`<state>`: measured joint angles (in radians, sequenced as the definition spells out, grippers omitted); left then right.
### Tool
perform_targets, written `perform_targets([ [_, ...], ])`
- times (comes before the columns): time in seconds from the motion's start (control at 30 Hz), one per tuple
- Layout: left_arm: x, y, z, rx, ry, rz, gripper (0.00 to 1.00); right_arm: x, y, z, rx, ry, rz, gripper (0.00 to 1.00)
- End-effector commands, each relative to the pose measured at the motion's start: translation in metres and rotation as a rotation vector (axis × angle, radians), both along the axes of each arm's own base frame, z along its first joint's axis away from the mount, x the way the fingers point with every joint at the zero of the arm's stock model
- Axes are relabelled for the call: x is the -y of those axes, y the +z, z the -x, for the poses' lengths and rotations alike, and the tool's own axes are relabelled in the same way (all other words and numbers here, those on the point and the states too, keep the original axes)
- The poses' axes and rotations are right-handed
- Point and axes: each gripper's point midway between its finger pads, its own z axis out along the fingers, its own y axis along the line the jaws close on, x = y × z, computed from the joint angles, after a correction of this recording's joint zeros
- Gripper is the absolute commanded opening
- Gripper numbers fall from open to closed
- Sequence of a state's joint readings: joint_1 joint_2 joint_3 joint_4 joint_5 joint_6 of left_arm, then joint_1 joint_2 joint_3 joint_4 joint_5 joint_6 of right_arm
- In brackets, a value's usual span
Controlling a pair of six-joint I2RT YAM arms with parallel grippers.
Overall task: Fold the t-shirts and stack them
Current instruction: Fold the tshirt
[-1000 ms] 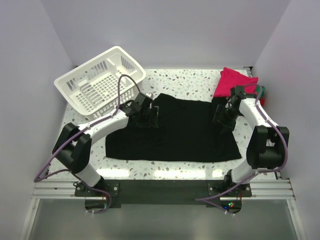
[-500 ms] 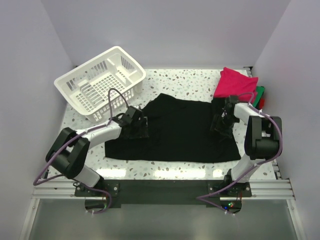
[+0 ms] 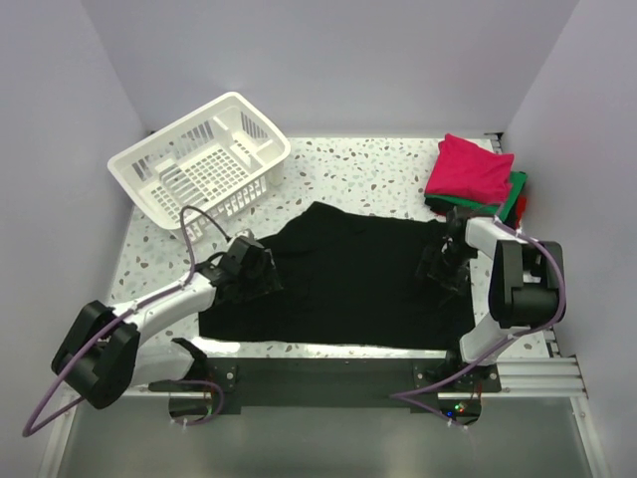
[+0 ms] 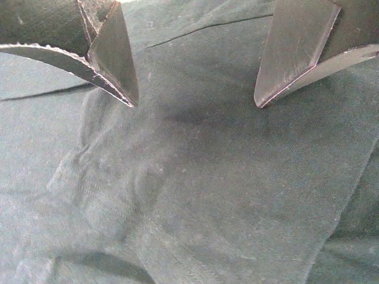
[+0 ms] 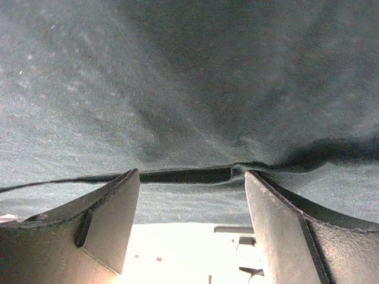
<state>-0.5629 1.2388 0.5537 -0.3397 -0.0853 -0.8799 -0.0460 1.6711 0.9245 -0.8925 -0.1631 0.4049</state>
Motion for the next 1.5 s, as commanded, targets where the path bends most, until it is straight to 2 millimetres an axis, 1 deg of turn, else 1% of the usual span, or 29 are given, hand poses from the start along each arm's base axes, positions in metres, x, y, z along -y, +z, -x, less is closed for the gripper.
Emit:
perform_targets([
  [0.0, -0.024, -0.02, 0.045, -0.157, 0.049, -0.081, 0.85, 0.001, -0.003, 0.033, -0.085, -0.02, 0.019, 0.77],
  [0.03, -0.026, -0.018, 0.049, -0.166, 0.051, -0.088, 0.85, -0.001, -0.002, 0.035, -0.084, -0.028, 0.008, 0.77],
  [0.1, -0.027, -0.006, 0.047, -0.147, 0.054, -0.086, 0.85, -0.003, 0.004, 0.035, -0.069, -0.032, -0.002, 0.77],
  [0.13, -0.027, 0.002, 0.043, -0.117, 0.054, -0.085, 0.85, -0.004, 0.008, 0.036, -0.071, -0.034, -0.005, 0.77],
  [0.17, -0.023, 0.014, 0.034, -0.086, 0.053, -0.073, 0.85, -0.004, 0.014, 0.029, -0.046, -0.034, -0.004, 0.77],
  [0.23, -0.02, 0.026, 0.024, -0.048, 0.04, -0.072, 0.85, -0.002, 0.023, 0.02, -0.01, -0.029, 0.0, 0.77],
  [0.27, -0.013, 0.039, 0.013, -0.01, 0.033, -0.054, 0.85, -0.002, 0.031, 0.011, 0.016, -0.027, 0.002, 0.78],
  [0.33, -0.003, 0.052, -0.003, 0.042, 0.004, -0.04, 0.85, -0.001, 0.038, 0.0, 0.045, -0.017, 0.004, 0.78],
  [0.37, 0.005, 0.06, -0.013, 0.063, -0.01, -0.028, 0.85, 0.002, 0.045, -0.012, 0.079, -0.013, 0.014, 0.78],
  [0.4, 0.01, 0.064, -0.021, 0.081, -0.026, -0.02, 0.85, 0.003, 0.048, -0.018, 0.092, -0.009, 0.022, 0.78],
  [0.43, 0.018, 0.064, -0.03, 0.097, -0.053, -0.018, 0.85, 0.006, 0.049, -0.025, 0.106, 0.005, 0.031, 0.81],
  [0.47, 0.026, 0.076, -0.042, 0.132, -0.067, -0.005, 0.85, 0.008, 0.056, -0.039, 0.144, 0.01, 0.042, 0.86],
  [0.5, 0.032, 0.079, -0.051, 0.154, -0.084, 0.001, 0.85, 0.016, 0.058, -0.046, 0.16, 0.013, 0.081, 0.88],
  [0.53, 0.033, 0.072, -0.056, 0.148, -0.111, -0.031, 0.85, 0.021, 0.062, -0.054, 0.179, 0.021, 0.109, 0.89],
  [0.57, 0.035, 0.073, -0.063, 0.159, -0.12, -0.04, 0.86, 0.028, 0.069, -0.069, 0.22, 0.02, 0.141, 0.91],
  [0.6, 0.035, 0.07, -0.066, 0.157, -0.132, -0.058, 0.86, 0.039, 0.072, -0.077, 0.238, 0.018, 0.196, 0.92],
  [0.67, 0.031, 0.052, -0.065, 0.12, -0.137, -0.095, 0.87, 0.048, 0.078, -0.096, 0.286, 0.014, 0.231, 0.92],
  [0.73, 0.03, 0.042, -0.061, 0.101, -0.139, -0.089, 0.87, 0.06, 0.08, -0.111, 0.327, -0.01, 0.266, 0.91],
  [0.77, 0.026, 0.033, -0.054, 0.081, -0.136, -0.092, 0.87, 0.064, 0.081, -0.117, 0.343, -0.024, 0.282, 0.91],
  [0.8, 0.026, 0.031, -0.053, 0.085, -0.131, -0.083, 0.87, 0.072, 0.079, -0.12, 0.35, -0.046, 0.297, 0.89],
  [0.83, 0.021, 0.023, -0.046, 0.066, -0.12, -0.082, 0.88, 0.077, 0.077, -0.128, 0.38, -0.068, 0.315, 0.87],
  [0.9, 0.015, 0.014, -0.04, 0.046, -0.106, -0.083, 0.88, 0.09, 0.073, -0.134, 0.399, -0.109, 0.332, 0.84],
  [0.93, 0.011, 0.01, -0.037, 0.031, -0.092, -0.088, 0.88, 0.094, 0.072, -0.141, 0.426, -0.131, 0.339, 0.82],
  [0.97, 0.003, -0.002, -0.028, -0.002, -0.082, -0.1, 0.88, 0.098, 0.069, -0.142, 0.427, -0.145, 0.339, 0.81],
  [1.0, -0.001, -0.005, -0.023, -0.017, -0.067, -0.098, 0.88, 0.105, 0.066, -0.143, 0.432, -0.164, 0.343, 0.79],
  [1.03, -0.008, -0.013, -0.016, -0.042, -0.053, -0.106, 0.88, 0.108, 0.064, -0.149, 0.455, -0.172, 0.346, 0.74],
  [1.2, -0.018, -0.016, -0.005, -0.063, -0.012, -0.109, 0.88, 0.125, 0.053, -0.159, 0.461, -0.178, 0.372, 0.65],
  [1.33, -0.016, -0.016, -0.003, -0.067, -0.018, -0.095, 0.88, 0.131, 0.046, -0.173, 0.477, -0.166, 0.39, 0.59],
  [1.47, -0.015, -0.013, -0.006, -0.066, -0.022, -0.101, 0.88, 0.138, 0.035, -0.181, 0.469, -0.177, 0.415, 0.57],
])
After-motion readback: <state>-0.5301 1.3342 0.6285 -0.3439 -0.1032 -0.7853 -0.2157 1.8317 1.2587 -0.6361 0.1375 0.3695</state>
